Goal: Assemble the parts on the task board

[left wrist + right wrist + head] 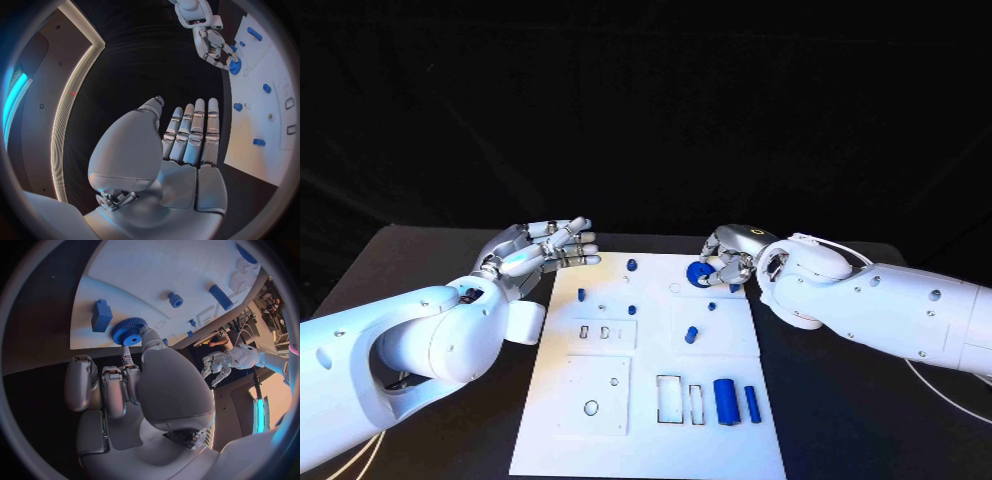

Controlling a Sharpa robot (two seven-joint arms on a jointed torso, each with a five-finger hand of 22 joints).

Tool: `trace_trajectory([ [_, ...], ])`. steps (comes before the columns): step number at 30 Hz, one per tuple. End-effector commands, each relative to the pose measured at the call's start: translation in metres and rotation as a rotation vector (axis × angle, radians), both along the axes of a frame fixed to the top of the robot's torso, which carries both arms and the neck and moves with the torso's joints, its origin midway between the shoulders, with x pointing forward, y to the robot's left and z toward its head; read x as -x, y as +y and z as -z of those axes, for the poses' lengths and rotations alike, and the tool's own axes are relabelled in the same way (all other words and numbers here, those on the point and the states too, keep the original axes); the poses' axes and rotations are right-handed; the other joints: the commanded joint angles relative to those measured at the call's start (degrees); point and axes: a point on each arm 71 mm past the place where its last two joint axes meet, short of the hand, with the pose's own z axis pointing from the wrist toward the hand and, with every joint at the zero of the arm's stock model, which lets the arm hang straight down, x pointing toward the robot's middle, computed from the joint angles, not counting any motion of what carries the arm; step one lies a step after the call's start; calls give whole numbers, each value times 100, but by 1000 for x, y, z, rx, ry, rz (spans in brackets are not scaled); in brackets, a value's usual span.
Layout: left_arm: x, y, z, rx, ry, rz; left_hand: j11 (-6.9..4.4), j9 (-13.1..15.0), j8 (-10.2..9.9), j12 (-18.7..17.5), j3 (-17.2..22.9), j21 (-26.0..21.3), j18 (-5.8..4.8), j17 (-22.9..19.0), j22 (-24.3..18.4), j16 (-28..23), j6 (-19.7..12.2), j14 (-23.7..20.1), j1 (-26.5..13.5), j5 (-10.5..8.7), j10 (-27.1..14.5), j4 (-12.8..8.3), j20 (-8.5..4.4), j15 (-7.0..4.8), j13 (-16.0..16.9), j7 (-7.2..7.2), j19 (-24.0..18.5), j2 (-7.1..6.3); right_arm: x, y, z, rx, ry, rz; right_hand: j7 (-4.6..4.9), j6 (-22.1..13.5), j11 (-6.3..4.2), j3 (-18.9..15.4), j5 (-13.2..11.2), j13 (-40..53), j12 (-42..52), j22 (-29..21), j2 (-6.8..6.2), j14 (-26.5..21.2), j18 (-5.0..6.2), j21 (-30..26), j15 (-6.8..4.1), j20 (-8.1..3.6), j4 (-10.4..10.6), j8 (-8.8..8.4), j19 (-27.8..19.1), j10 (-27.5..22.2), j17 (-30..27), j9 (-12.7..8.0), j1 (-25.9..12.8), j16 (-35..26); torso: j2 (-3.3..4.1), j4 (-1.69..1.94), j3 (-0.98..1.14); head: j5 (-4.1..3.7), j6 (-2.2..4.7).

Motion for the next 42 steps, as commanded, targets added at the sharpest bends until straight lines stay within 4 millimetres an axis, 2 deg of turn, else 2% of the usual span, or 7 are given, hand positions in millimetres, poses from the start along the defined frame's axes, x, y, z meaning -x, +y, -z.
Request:
trace_trajectory([
  [1,0,-2,-2,8,-7,18,28,-8,-23,-21,0,26,63,5,7,-26,23,6,72,-23,5,-45,18,25,-6,53,-29,1,0,-1,2,18,17,-5,3,-51,7,-5,38,786,-29,3,-45,546,-111,27,43,19,27,-25,40,27,1284,-4,2,28,-1,1,-3,-3,-2],
  [23,0,-2,-2,7,-4,20,28,-8,-23,-21,0,26,63,5,7,-26,23,6,72,-23,5,-45,18,25,-6,53,-29,1,0,4,4,24,27,-1,-93,257,-76,185,42,911,86,144,176,562,-134,110,-17,-16,55,125,115,140,1356,38,130,56,-1,1,-4,-19,-18],
  [27,0,-2,-1,7,-3,20,28,-8,-23,-21,0,26,63,5,7,-26,23,6,72,-23,5,-45,18,25,-6,53,-29,1,1,5,-1,16,-39,10,-154,406,-134,405,-288,976,144,236,324,575,-152,172,-68,-62,53,122,170,202,1412,44,251,76,-1,6,-4,-19,-15],
  [30,0,-2,-1,6,-3,19,28,-8,-23,-21,0,26,63,5,7,-26,23,6,72,-23,5,-45,18,25,-6,53,-29,1,3,6,-3,17,-77,10,-191,506,-170,594,-465,1006,169,290,363,580,-163,207,-102,-97,38,104,202,231,1431,54,338,84,-1,6,-2,-16,-10],
  [34,0,-2,-1,6,-2,20,28,-8,-23,-21,0,26,63,5,7,-26,23,6,72,-23,5,-45,18,25,-6,53,-29,1,7,11,-8,-1,-123,-6,-209,560,-188,799,-545,1026,184,317,351,582,-168,219,-119,-118,23,61,214,248,1438,55,403,86,2,8,0,-7,1],
  [38,-1,-1,-1,6,-2,18,28,-8,-23,-21,0,26,63,5,7,-26,23,6,72,-23,5,-45,18,25,-6,53,-29,1,17,23,-13,-28,-163,-39,-202,584,-188,1014,-392,1049,201,364,282,588,-178,245,-120,-126,40,-8,238,267,1466,51,391,96,-2,7,1,1,6],
  [42,-1,0,-1,4,-1,14,28,-8,-23,-21,0,26,63,5,7,-26,23,6,72,-23,5,-45,18,25,-6,53,-29,1,27,38,-18,-42,-196,-83,-201,593,-185,1084,-354,1048,199,364,251,588,-177,241,-119,-125,58,-32,235,266,1463,50,363,95,-4,5,-2,4,23],
])
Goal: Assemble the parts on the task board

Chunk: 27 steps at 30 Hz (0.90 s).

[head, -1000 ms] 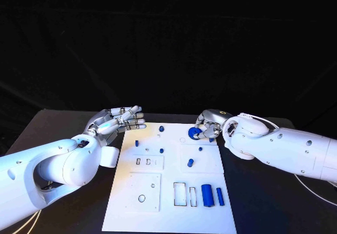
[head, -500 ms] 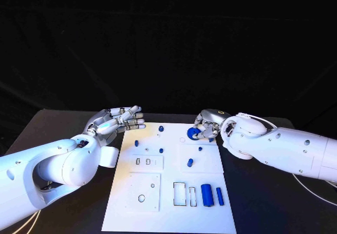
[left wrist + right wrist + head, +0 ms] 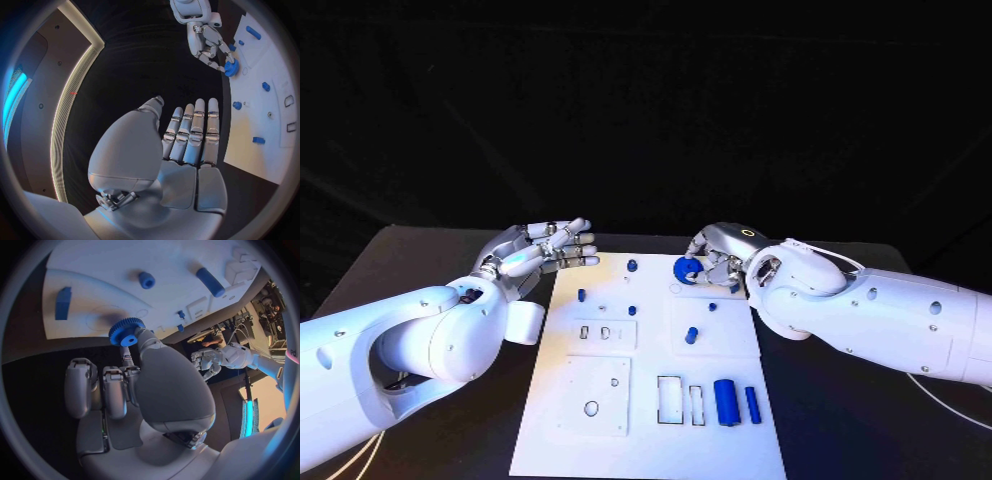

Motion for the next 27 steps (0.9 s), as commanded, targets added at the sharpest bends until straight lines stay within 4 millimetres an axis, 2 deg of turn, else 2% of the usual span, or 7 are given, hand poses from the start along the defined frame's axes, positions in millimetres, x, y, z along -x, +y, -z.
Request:
trace_trajectory([
  [1,0,-1,-1,7,-6,16,29,-8,-29,-28,3,28,62,10,7,-34,22,8,78,-23,4,-48,20,25,-6,54,-34,4,8,12,-9,-4,-98,-31,-120,202,-33,119,32,1044,13,299,-8,587,-89,21,-33,-12,51,-43,41,250,1465,188,-19,17,-2,-5,-3,14,16],
  [4,-1,0,-1,6,-6,12,29,-8,-32,-31,4,29,62,11,7,-37,22,9,80,-23,4,-50,20,25,-6,54,-35,5,15,26,-12,-5,-122,-69,-112,189,-27,153,32,1046,14,308,-37,587,-91,25,-29,-10,59,-68,44,252,1466,183,-35,17,1,3,-2,17,19],
  [9,-1,1,-1,5,-8,8,29,-8,-32,-31,4,29,62,11,7,-37,22,9,80,-23,4,-50,20,25,-6,54,-35,5,21,50,-14,2,-152,-127,-113,201,-25,203,22,1057,24,324,-58,589,-95,35,-27,-8,62,-81,53,260,1477,185,-42,22,0,-9,-7,38,23],
  [14,-1,0,-1,6,-10,8,29,-8,-33,-33,5,29,62,11,6,-39,22,10,82,-23,5,-51,20,25,-5,53,-37,7,19,73,-12,22,-168,-148,-116,222,-27,257,7,1058,25,327,-72,589,-94,34,-26,-7,62,-91,53,262,1475,189,-48,21,2,9,-8,12,42],
  [18,-1,0,-1,6,-10,10,29,-8,-33,-33,5,29,62,11,6,-39,22,10,82,-23,5,-51,20,25,-5,53,-37,7,15,83,-7,35,-162,-153,-116,226,-27,273,3,1056,22,322,-76,590,-93,29,-27,-6,61,-95,50,260,1479,189,-49,22,5,20,-9,22,31],
  [27,-1,-2,-1,8,-10,14,28,-7,-35,-34,5,29,61,12,6,-42,24,11,80,-24,7,-50,21,25,-5,52,-40,7,6,97,9,51,-138,-150,-113,231,-26,311,-21,1052,18,324,-89,590,-92,28,-26,-6,61,-109,49,257,1479,190,-61,22,8,5,-5,77,57],
])
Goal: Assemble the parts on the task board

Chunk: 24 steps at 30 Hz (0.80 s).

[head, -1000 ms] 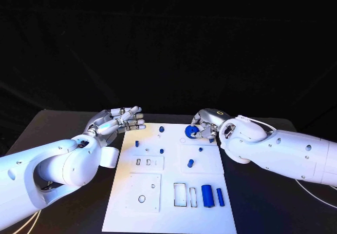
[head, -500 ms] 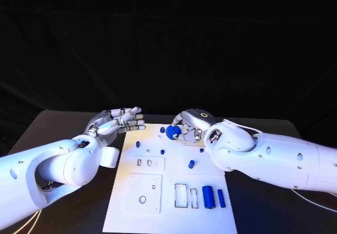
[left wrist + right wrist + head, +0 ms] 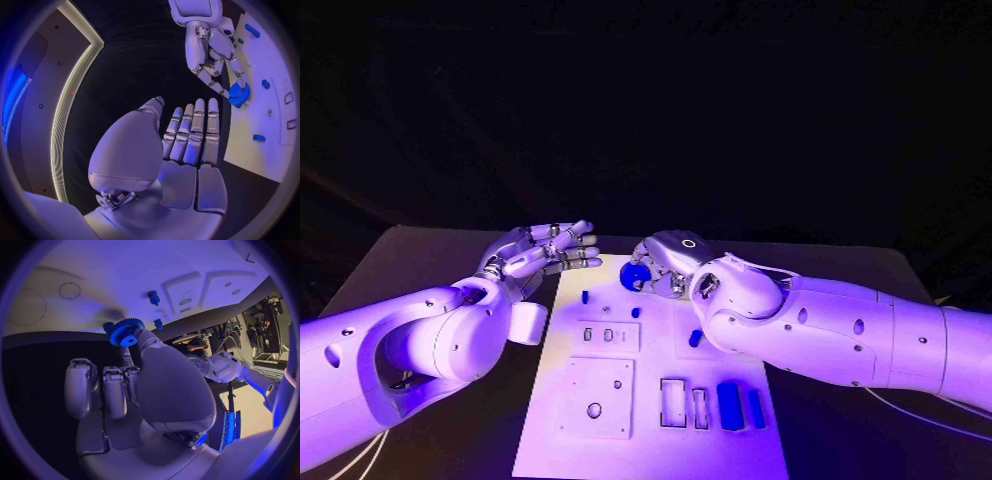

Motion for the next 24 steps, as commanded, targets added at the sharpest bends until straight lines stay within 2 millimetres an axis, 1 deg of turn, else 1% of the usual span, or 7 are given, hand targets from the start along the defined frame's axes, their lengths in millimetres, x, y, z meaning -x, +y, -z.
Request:
trace_trajectory([
  [1,0,-3,-2,10,-10,19,28,-7,-35,-34,-13,29,61,8,6,-29,24,11,58,-24,7,-33,21,25,-5,52,-40,-15,-2,3,5,24,-9,4,-114,230,-26,47,-23,1053,18,326,9,590,-93,28,-27,15,11,33,29,257,1481,190,-32,23,5,-1,4,9,19],
  [3,0,-3,-2,10,-10,20,28,-7,-35,-34,-13,29,61,8,6,-29,24,11,58,-24,7,-33,21,25,-5,52,-40,-15,-3,5,8,28,-3,6,-111,228,-24,62,-34,1055,19,326,2,591,-92,27,-26,15,11,24,28,258,1485,190,-39,24,4,0,5,0,11],
  [8,0,-3,-2,10,-10,20,28,-7,-36,-35,-12,29,61,8,6,-31,25,12,59,-24,8,-33,21,25,-5,51,-41,-15,-6,7,13,38,10,13,-107,227,-20,89,-64,1054,17,328,-16,591,-93,26,-23,17,12,8,28,256,1484,189,-56,24,3,-5,8,53,-21],
  [13,0,-3,-2,9,-9,20,28,-7,-36,-36,-12,28,60,9,5,-32,26,13,60,-24,9,-34,22,25,-4,50,-44,-14,-8,8,15,43,14,16,-101,226,-15,111,-94,1046,10,319,-39,591,-90,16,-20,19,15,-8,21,250,1481,189,-81,23,-2,-8,4,55,-24],
  [17,0,-3,-2,9,-9,20,28,-7,-36,-36,-12,28,60,9,5,-32,26,13,60,-24,9,-34,22,25,-4,50,-44,-14,-9,9,16,43,14,19,-95,218,-11,125,-107,1038,1,325,-56,590,-91,18,-16,22,18,-24,23,243,1481,188,-100,23,0,-9,7,54,-25],
  [22,0,-3,-2,9,-9,21,28,-7,-36,-36,-12,28,60,9,5,-32,26,13,60,-24,9,-34,22,25,-4,50,-44,-14,-10,10,16,36,9,25,-18,56,53,163,-163,992,-44,311,-143,590,-88,-5,32,52,85,-182,9,203,1478,144,-253,22,-1,-11,5,54,-18],
  [24,0,-3,-2,9,-9,21,28,-7,-36,-36,-12,28,60,9,5,-32,26,13,60,-24,9,-34,22,25,-4,50,-44,-14,-11,10,16,33,10,26,24,-23,91,146,-282,964,-71,303,-196,588,-86,-18,65,78,132,-264,0,180,1470,123,-353,19,0,-10,4,53,-17],
])
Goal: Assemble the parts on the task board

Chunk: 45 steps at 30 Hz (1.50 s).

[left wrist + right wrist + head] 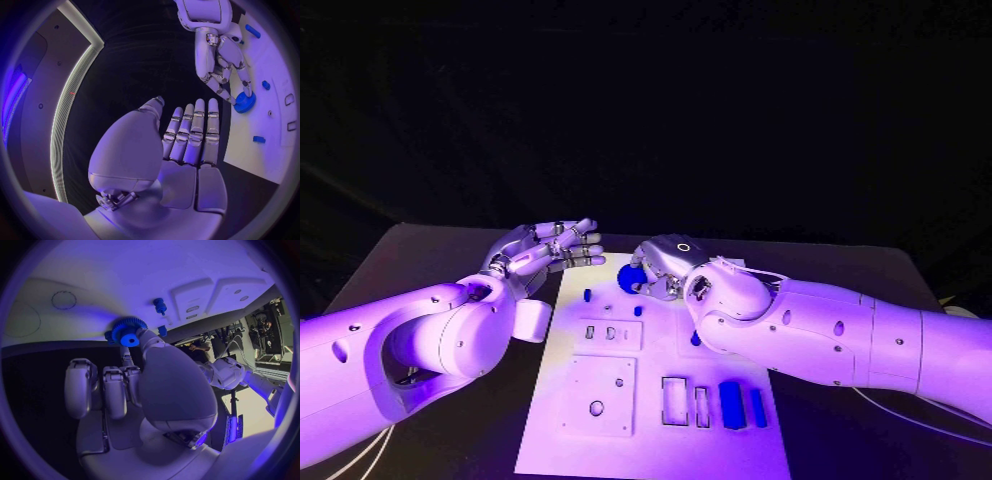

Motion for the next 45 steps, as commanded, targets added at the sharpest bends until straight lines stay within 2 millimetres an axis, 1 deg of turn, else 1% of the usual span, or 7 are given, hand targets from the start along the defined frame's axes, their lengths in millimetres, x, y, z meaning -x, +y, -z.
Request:
trace_trajectory([
  [1,0,-2,-2,9,-9,19,28,-7,-36,-36,-12,28,60,5,5,-12,26,13,60,-24,9,-34,1,25,-4,50,-23,-14,-1,0,1,11,-1,6,8,-134,78,-38,-133,943,-69,293,-47,587,-84,-27,81,67,74,-116,-23,131,1462,94,-124,18,-1,0,-3,-3,5],
  [8,0,-3,-2,8,-7,19,28,-7,-36,-36,-12,28,60,5,5,-12,26,13,60,-24,9,-34,1,25,-4,50,-23,-14,-1,2,2,12,15,2,93,-329,171,-289,-197,868,-140,279,-161,584,-75,-62,168,160,292,-380,-40,63,1450,42,-519,14,0,5,-2,4,4],
  [11,0,-3,-2,8,-7,19,26,-6,-40,-40,-10,24,57,7,3,-18,29,16,63,-24,13,-36,5,25,-3,49,-37,-12,-1,3,4,23,37,-4,98,-299,179,-442,-224,863,-143,285,-134,584,-73,-70,180,179,331,-439,-39,56,1453,50,-774,14,-4,2,-5,0,6],
  [16,0,-2,-2,7,-6,18,26,-6,-40,-40,-10,23,56,7,3,-19,29,16,63,-24,13,-36,5,25,-3,49,-37,-12,-1,2,6,41,64,-10,82,-212,169,-565,-219,879,-126,300,-74,586,-74,-68,175,182,330,-457,-32,67,1460,72,-943,17,-2,1,-3,4,4],
  [29,0,-3,-1,7,-4,19,25,-6,-48,-48,-2,20,54,11,0,-28,30,21,83,-22,14,-50,9,24,-3,48,-53,-11,-5,-3,10,55,99,15,61,-136,148,-625,-47,919,-88,327,56,590,-78,-61,157,167,323,-487,-17,98,1478,95,-1038,23,-1,-2,-1,4,2],
  [37,0,-2,-1,6,-3,18,25,-6,-48,-48,-2,20,54,11,0,-28,30,21,83,-22,14,-50,9,24,-3,48,-53,-11,-6,-9,8,38,87,25,58,-132,145,-625,2,935,-72,362,57,593,-86,-35,155,164,289,-511,7,113,1488,98,-974,27,1,1,4,7,-2],
  [45,-1,-1,-1,5,-3,16,25,-6,-48,-48,-2,20,54,11,0,-28,30,21,83,-22,14,-50,9,24,-3,48,-53,-11,6,-23,0,-31,43,14,53,-114,140,-616,35,944,-63,374,58,593,-89,-29,151,161,271,-521,15,122,1489,104,-913,27,-5,-10,9,18,-2],
])
